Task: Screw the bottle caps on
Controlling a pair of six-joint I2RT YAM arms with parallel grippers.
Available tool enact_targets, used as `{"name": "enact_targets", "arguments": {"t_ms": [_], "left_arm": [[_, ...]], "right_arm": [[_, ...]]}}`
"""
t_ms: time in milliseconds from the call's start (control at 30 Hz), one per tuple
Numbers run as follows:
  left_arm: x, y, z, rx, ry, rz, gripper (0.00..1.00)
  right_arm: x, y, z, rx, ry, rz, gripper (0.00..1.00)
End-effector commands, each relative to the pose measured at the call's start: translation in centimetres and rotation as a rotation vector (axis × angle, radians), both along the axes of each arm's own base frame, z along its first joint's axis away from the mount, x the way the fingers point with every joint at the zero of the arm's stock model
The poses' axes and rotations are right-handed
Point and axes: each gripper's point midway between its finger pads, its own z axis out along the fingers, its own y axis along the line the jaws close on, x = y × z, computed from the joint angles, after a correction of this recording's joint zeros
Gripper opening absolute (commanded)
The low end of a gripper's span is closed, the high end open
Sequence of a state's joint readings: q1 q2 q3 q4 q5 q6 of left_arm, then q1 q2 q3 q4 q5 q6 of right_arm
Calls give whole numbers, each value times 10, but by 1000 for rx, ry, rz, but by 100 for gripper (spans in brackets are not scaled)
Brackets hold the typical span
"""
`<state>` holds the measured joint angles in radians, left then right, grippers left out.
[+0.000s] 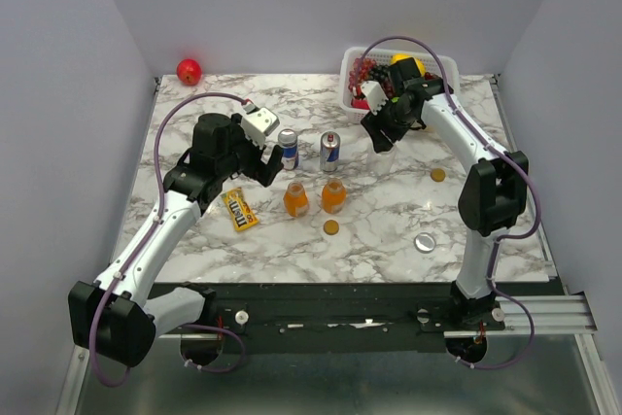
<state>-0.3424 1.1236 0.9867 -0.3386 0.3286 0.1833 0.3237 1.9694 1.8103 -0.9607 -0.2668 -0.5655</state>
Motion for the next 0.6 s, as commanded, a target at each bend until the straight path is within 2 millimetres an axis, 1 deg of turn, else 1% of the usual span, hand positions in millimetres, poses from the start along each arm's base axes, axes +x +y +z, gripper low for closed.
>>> {"name": "enact_targets", "arguments": {"t_ms": [0,133,200,300,367,400,467,500,567], "left_arm": [[2,-7,12,-18,-35,-34,99],[3,-9,12,-27,-36,-40,99],[4,-10,12,-33,-34,-43,99],[3,-13,12,-43,-30,-56,99],[1,-16,13,-52,-27,-75,99],[1,-17,13,-55,-28,-83,99],[1,-20,13,-60,-26,-95,99],[1,-23,13,-62,-26,-100,99],[2,-27,16,-70,-42,-115,99]], "right_arm": [[-11,-2,-9,-12,50,-4,62],[-11,-5,-5,-21,35,-17,61],[-11,-7,-4,-29,32,-19,59],[-12,-10,-9,-47,39,-24,59],[-14,-13,-13,-56,46,-23,52],[-15,-13,-14,-57,48,-22,46],[-18,-13,-14,-57,54,-16,40],[-19,-14,-11,-55,50,-14,37],[-23,-14,-1,-49,36,-5,35]]}}
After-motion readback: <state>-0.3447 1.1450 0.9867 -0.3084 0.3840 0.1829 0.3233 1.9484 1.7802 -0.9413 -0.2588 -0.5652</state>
